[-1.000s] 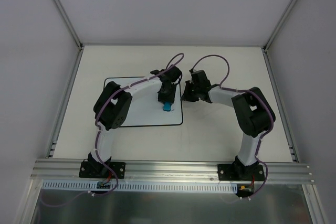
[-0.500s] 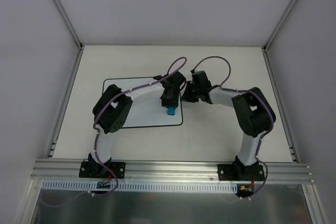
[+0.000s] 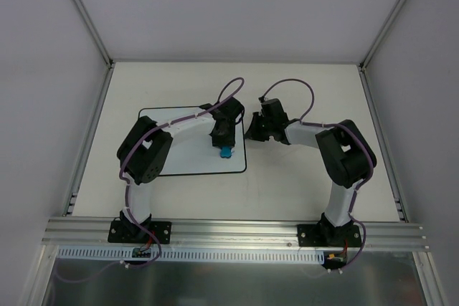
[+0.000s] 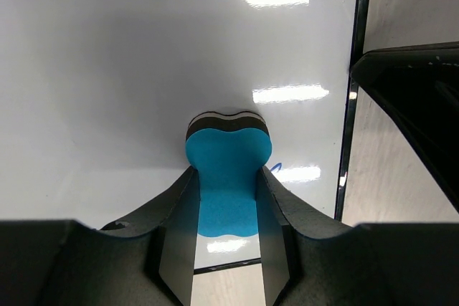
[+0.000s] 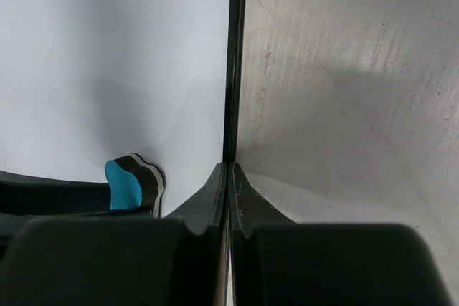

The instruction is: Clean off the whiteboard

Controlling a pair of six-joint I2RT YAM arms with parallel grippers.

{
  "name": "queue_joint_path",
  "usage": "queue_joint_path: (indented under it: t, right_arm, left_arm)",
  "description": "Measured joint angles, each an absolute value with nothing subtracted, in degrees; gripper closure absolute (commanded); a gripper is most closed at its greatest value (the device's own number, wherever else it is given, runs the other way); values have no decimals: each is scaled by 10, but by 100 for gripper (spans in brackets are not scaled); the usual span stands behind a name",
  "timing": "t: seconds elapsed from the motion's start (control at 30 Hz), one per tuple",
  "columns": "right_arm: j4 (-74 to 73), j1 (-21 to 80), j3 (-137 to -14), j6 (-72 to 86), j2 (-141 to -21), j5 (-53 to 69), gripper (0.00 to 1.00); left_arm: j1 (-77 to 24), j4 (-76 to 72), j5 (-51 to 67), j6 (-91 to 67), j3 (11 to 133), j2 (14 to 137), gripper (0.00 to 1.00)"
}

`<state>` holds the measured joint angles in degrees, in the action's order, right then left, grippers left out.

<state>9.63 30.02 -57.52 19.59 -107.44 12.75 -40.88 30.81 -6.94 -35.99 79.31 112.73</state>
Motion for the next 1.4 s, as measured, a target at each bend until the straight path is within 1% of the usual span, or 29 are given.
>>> queue_joint_path:
  t: [0.2,0.33,0.43,0.57,0.67,0.73,0.83,0.93,1.03,1.07,1.4]
  right_arm:
    - [96,302,-575,194,-1074,130,93]
    - [96,302,-577,188,-1076,134,87]
    - [92,302,-581,183,-1078,140,78]
    - [84,302,-594,171,-1082,140,72]
    - [75,302,-609,160,-1089,134,71]
    - [67,302,-622,154,-1095,128,72]
    - [58,302,-643,146,-1110,120,79]
    - [47,301,-660,140,-1121,116,90]
    - [37,301,-668,138,-1125,114,95]
    - [34,301,-670,139,-1126,114,99]
    - [29,300,-672,149,-1126,114,100]
  left_arm:
    - [-417,319,-70,-324,801,1130,100]
    - [-430,322,-79,-297,803,1132,100]
    - [-432,322,-80,-289,803,1132,100]
    - [-432,322,-79,-287,803,1132,100]
    - [-432,322,-78,-285,804,1132,100]
    - [-432,322,-76,-284,804,1132,100]
    - [-432,322,-75,-278,804,1132,100]
    - [-432,320,-73,-273,803,1132,100]
    - [-431,316,-70,-271,799,1130,100]
    - [-431,313,-69,-270,797,1129,100]
    - [-447,293,-33,-270,782,1121,100]
